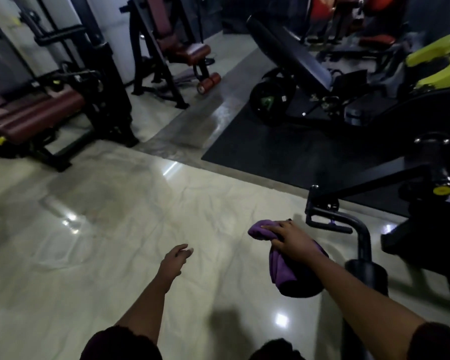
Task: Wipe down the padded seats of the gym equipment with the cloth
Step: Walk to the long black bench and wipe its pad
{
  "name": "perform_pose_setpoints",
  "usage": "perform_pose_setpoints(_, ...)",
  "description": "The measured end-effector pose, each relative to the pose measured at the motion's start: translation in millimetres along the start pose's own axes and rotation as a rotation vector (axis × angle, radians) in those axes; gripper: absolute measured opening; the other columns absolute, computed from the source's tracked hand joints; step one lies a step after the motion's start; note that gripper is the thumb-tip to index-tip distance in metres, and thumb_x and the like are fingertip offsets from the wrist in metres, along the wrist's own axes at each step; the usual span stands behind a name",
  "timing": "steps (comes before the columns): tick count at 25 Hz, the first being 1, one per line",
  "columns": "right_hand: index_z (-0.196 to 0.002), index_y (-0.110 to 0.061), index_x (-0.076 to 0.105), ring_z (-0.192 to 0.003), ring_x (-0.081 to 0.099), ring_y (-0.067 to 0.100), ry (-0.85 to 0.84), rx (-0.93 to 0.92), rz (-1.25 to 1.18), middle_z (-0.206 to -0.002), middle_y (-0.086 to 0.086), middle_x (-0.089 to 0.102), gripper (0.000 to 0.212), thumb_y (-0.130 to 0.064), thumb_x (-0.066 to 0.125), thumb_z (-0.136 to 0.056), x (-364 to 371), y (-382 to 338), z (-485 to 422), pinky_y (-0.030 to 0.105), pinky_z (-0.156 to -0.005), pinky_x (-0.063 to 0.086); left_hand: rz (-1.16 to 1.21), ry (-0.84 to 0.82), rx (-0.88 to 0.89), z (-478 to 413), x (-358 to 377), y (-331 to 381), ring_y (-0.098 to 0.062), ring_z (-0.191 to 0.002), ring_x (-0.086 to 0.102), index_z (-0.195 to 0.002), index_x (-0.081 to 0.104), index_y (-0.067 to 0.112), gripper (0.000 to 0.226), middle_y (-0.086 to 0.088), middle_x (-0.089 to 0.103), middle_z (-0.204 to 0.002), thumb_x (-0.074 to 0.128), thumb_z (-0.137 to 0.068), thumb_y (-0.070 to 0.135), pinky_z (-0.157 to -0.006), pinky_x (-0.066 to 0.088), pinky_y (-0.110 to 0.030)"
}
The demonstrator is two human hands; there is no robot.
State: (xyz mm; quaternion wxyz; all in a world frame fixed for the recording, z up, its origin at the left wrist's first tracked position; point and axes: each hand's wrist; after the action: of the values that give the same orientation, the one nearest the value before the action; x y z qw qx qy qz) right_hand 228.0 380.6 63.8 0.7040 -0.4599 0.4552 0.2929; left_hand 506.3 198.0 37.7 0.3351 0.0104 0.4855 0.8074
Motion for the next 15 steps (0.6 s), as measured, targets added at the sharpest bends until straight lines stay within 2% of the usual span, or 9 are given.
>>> perform_pose_setpoints(5, -0.134, -0.044, 0.040, -0.123, 0.037, 0.021, 0.143, 0.117, 0.036, -0.136, -0.006, 0.046, 0.049, -0.032, 0.048, -0.088, -45, 54, -123, 0.039, -0.096, 0.038, -0.020, -0.109, 0.107, -142, 41, 116, -0.022, -0.106, 0.058, -0.120, 0.057, 0.021, 0.032, -0.003, 0.062, -0.115, 0.060, -0.090, 0.030, -0.078, 0.043, -0.031)
perform_pose_setpoints(10, -0.136, -0.044, 0.038, -0.127, 0.036, 0.023, 0.202, 0.165, 0.035, -0.142, -0.005, 0.042, 0.048, -0.034, 0.047, -0.090, -117, 119, -270, 0.038, -0.104, 0.032, -0.072, -0.161, 0.178, -282, 92, 260, -0.024, -0.111, 0.058, -0.118, 0.058, 0.022, 0.030, -0.001, 0.061, -0.113, 0.060, -0.089, 0.032, -0.077, 0.044, -0.032)
perform_pose_setpoints(15, -0.136, -0.044, 0.036, -0.127, 0.036, 0.024, 0.204, 0.177, 0.079, -0.141, -0.003, 0.041, 0.049, -0.034, 0.047, -0.090, -198, 166, -411, 0.043, -0.101, 0.036, -0.050, -0.189, 0.259, -399, 131, 396, -0.018, -0.102, 0.055, -0.122, 0.054, 0.017, 0.031, -0.002, 0.059, -0.111, 0.055, -0.093, 0.026, -0.071, 0.041, -0.029)
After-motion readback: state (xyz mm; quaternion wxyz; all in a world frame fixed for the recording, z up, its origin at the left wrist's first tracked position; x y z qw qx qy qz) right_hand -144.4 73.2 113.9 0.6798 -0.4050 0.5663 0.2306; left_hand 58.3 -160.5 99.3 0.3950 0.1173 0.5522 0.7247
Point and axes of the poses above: each hand's wrist, its own z-axis away from the middle knuckle, its own x-axis out of the palm, y = z × x
